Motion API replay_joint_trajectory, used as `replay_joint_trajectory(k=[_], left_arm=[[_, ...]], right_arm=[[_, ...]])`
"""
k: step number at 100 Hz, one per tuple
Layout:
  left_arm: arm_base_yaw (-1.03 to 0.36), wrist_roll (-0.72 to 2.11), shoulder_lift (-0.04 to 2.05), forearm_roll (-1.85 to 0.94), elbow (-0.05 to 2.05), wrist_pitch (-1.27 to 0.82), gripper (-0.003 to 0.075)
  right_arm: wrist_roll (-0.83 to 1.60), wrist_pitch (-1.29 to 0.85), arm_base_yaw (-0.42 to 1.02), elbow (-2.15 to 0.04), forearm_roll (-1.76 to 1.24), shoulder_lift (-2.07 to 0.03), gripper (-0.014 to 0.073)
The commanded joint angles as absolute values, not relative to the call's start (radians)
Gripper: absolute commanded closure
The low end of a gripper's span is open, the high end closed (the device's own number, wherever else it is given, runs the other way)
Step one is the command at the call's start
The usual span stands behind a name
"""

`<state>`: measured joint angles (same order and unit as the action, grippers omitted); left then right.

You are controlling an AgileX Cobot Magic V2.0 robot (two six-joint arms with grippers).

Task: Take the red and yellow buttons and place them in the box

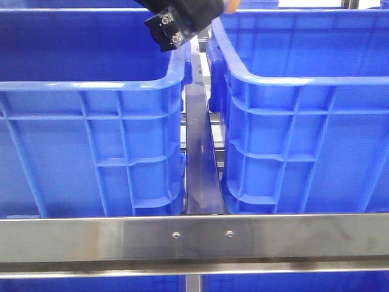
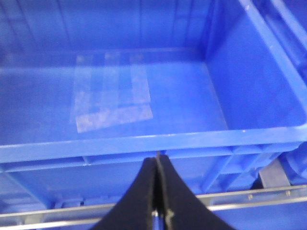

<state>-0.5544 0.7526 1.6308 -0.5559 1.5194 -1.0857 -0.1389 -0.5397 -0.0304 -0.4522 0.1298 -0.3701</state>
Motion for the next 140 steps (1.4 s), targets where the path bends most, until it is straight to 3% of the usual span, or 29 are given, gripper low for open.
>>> replay_joint_trajectory(k=[1,13,34,41,95,140], left_arm=[[-0.562,0.753,1.58,-0.61,1.551,-1.062,0.0533],[-0.562,0.753,1.58,-0.61,1.551,-1.062,0.0533],[-0.562,0.753,1.58,-0.61,1.551,-1.062,0.0532],[-0.562,0.753,1.58,-0.61,1.551,-1.062,0.0532],[-0.562,0.753,1.58,-0.61,1.551,-1.062,0.0532],[-0.562,0.753,1.58,-0.61,1.551,-1.062,0.0532]], right_arm=[[-0.14,-0.517,-0.029,-0.528,0.133,-0.455,0.0622],[-0.14,-0.568,-0.029,-0.58,0.133,-0.526,0.0517],[-0.14,-0.641,-0.029,-0.642,0.121,-0.593,0.0073],[-0.14,-0.633,-0.029,-0.642,0.121,-0.594,0.0009],[-0.08,-0.71,-0.003,-0.794,-0.124,-0.643,0.0006],[0.329,-0.761,0.059,-0.951,-0.897,-0.955,0.0006]])
